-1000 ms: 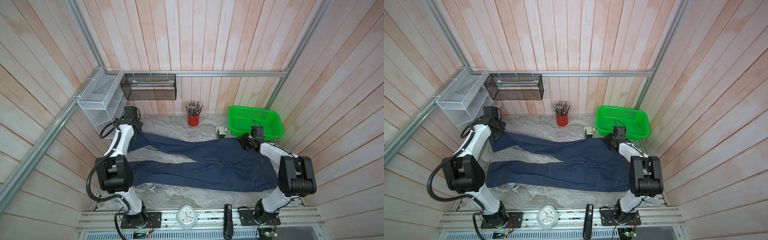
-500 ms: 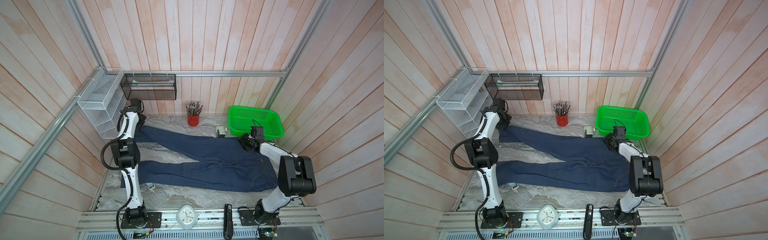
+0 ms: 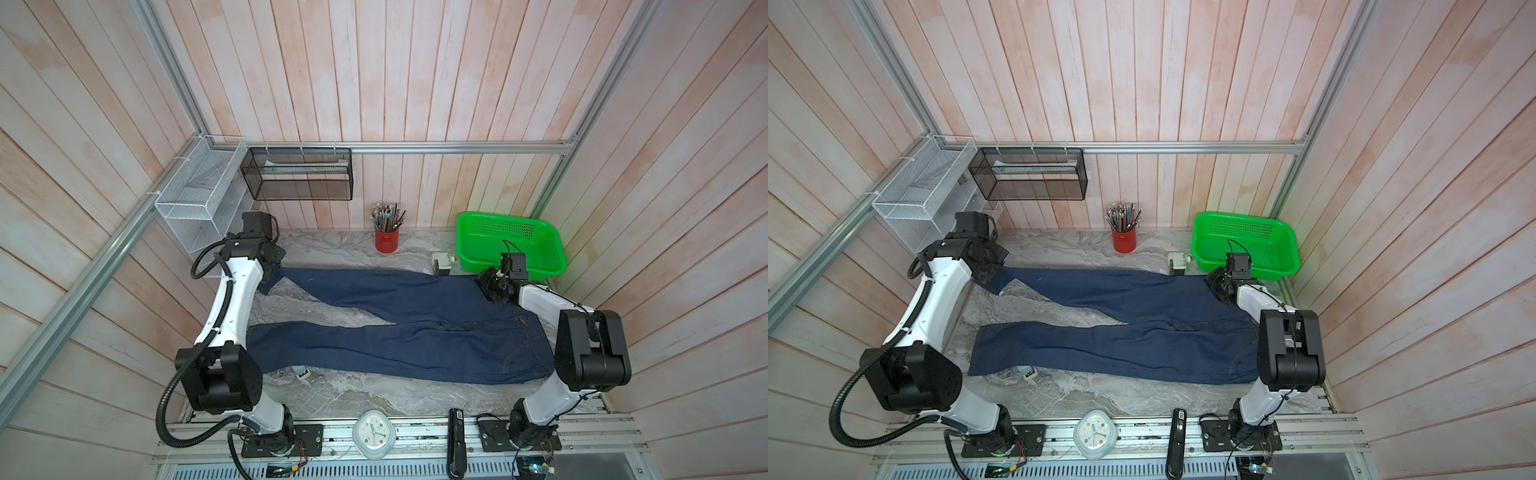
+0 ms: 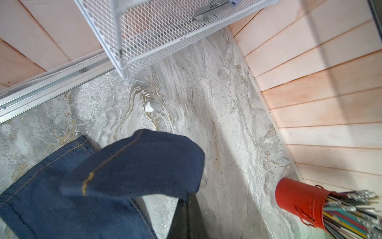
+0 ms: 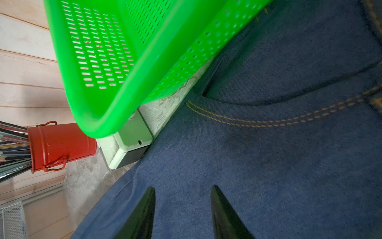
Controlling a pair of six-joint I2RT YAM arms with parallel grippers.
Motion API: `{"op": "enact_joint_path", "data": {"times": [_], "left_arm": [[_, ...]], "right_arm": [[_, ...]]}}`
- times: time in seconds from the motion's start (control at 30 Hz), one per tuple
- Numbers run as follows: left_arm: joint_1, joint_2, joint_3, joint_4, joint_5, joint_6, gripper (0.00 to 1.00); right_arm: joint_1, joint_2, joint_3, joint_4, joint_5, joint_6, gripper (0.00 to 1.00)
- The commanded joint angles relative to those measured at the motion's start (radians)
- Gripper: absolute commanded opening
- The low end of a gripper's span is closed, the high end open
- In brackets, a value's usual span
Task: Fold and stack the trousers
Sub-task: Flatten out the trousers at the center of the table.
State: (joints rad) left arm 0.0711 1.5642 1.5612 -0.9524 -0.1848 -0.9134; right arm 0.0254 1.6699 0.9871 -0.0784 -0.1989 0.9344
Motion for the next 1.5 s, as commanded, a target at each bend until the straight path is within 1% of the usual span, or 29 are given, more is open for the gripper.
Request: {"op": "enact_joint_path", "data": {"times": [0.0,0.07,0.13,0.2,0.3,0.37,0.43,0.53,0.67,0.77,0.83,0.93,1.0,1.1,1.17,1.23,1.37,1.47], "left_arm": [[-0.013,-0.037,-0.049,-0.055,0.01,0.031,0.0],[-0.016,-0.068,-0.041,-0.079,-0.001,0.042,0.0],[-0.008,-0.032,0.017,-0.09,-0.033,0.065,0.0],[-0.001,0.074,0.122,-0.1,-0.038,0.088,0.0],[-0.002,0.296,0.313,-0.116,-0.055,0.108,0.0],[-0.003,0.432,0.448,-0.157,-0.095,0.101,0.0],[0.001,0.53,0.531,-0.17,-0.125,0.095,0.0],[0.004,0.654,0.638,-0.183,-0.154,0.084,0.0],[0.0,0.818,0.818,-0.25,-0.168,0.079,0.01],[-0.001,0.898,0.911,-0.281,-0.177,0.079,0.03],[-0.001,0.915,0.934,-0.278,-0.168,0.082,0.03],[-0.01,0.893,0.929,-0.264,-0.144,0.089,0.0],[-0.027,0.841,0.881,-0.257,-0.146,0.094,0.0],[-0.046,0.685,0.678,-0.196,-0.131,0.099,0.0],[-0.05,0.529,0.482,-0.113,-0.116,0.098,0.0],[-0.05,0.409,0.34,-0.072,-0.105,0.098,0.0],[-0.05,0.228,0.169,-0.103,-0.109,0.105,0.0],[-0.05,0.135,0.062,-0.144,-0.103,0.106,0.0]], "right_arm": [[0.002,-0.023,0.0,-0.002,-0.018,-0.012,0.45],[0.001,-0.035,-0.006,-0.006,-0.019,-0.011,0.45],[0.001,-0.042,-0.012,-0.005,-0.015,-0.014,0.45],[0.0,-0.041,-0.014,-0.006,-0.012,-0.016,0.45],[0.001,-0.038,-0.01,-0.009,-0.013,-0.014,0.45],[0.001,-0.045,-0.01,-0.014,-0.011,-0.014,0.45],[0.001,-0.051,-0.013,-0.017,-0.005,-0.015,0.45],[0.001,-0.048,-0.01,-0.024,-0.004,-0.017,0.45],[0.001,-0.028,0.009,-0.03,-0.007,-0.021,0.45],[0.002,-0.014,0.018,-0.029,-0.007,-0.023,0.45],[0.001,-0.005,0.023,-0.028,-0.008,-0.021,0.45],[0.002,0.009,0.03,-0.028,-0.009,-0.021,0.45],[0.002,0.016,0.035,-0.028,-0.013,-0.018,0.45],[0.003,0.02,0.039,-0.024,-0.014,-0.016,0.45],[0.003,0.024,0.043,-0.022,-0.018,-0.016,0.45],[0.003,0.027,0.046,-0.023,-0.021,-0.015,0.45],[0.005,0.017,0.048,-0.018,-0.027,-0.016,0.45],[0.006,0.01,0.048,-0.018,-0.037,-0.019,0.45]]}}
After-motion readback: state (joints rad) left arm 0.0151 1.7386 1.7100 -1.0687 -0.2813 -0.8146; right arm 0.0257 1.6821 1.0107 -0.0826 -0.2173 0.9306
